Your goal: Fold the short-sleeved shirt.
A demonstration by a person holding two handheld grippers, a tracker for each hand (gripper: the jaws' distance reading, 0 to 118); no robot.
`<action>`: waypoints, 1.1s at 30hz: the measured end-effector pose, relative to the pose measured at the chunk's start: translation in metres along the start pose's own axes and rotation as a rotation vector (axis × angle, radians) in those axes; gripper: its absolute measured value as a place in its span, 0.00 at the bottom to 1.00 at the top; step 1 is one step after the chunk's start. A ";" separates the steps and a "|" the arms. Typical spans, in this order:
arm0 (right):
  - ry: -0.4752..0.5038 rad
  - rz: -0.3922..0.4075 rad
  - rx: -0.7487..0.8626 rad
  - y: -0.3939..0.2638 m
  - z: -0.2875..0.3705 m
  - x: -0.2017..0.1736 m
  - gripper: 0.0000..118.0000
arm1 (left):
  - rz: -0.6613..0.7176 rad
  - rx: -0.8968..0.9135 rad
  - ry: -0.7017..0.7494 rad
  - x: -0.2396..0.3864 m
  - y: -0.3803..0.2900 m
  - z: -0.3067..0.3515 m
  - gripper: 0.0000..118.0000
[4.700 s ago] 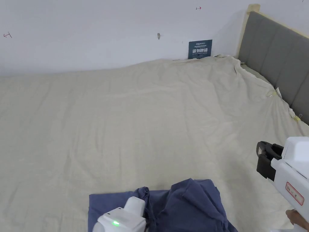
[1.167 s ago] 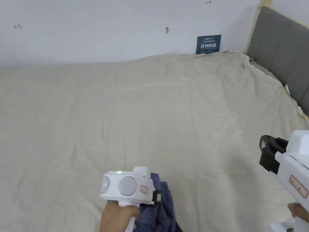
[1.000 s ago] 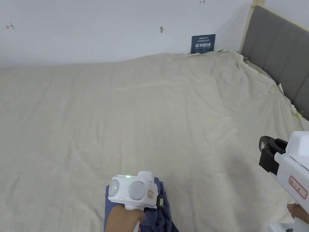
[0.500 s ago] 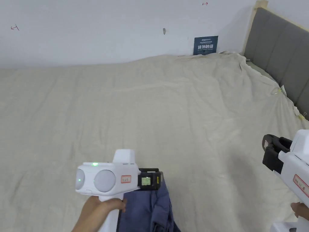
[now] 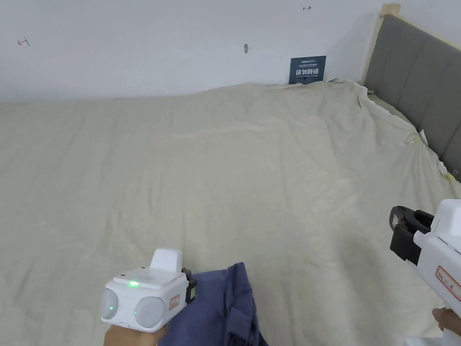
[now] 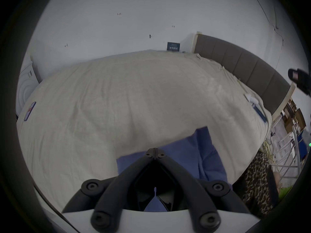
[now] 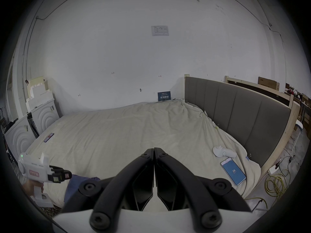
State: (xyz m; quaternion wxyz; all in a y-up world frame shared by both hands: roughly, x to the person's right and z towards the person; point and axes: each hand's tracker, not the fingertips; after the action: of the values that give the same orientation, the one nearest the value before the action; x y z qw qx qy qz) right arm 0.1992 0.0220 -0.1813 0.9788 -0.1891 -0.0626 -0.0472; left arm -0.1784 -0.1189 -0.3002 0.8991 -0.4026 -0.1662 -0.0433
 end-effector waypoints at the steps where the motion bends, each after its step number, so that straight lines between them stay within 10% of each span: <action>1: -0.002 0.000 0.000 0.000 0.000 0.001 0.00 | -0.017 -0.013 0.003 0.005 -0.006 -0.006 0.00; 33: -0.064 -0.023 -0.043 -0.015 0.004 0.026 0.00 | -0.430 0.025 0.077 0.139 -0.060 -0.064 0.00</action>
State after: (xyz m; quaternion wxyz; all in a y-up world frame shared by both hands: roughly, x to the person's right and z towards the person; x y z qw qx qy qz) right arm 0.2224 0.0081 -0.1690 0.9714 -0.2107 -0.0951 -0.0536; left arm -0.0431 -0.1988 -0.2511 0.8797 -0.3448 -0.2143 -0.2476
